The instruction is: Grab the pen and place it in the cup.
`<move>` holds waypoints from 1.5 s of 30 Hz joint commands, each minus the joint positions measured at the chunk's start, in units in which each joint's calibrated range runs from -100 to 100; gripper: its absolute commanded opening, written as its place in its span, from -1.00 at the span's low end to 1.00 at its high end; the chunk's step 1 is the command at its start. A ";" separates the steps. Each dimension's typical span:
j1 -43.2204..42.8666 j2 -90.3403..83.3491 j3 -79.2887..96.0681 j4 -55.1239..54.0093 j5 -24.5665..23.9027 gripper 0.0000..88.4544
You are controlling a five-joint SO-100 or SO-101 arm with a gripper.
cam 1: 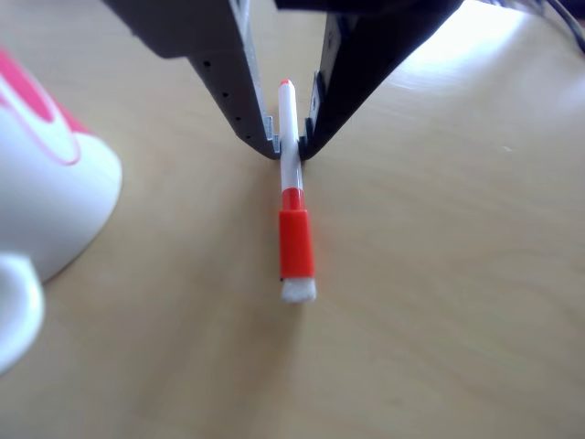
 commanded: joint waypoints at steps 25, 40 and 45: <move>-0.12 -66.79 28.41 -6.97 -23.11 -0.97; -4.88 -56.34 21.44 -29.25 -47.29 -0.97; -5.29 -50.53 18.81 -40.17 -52.02 -0.98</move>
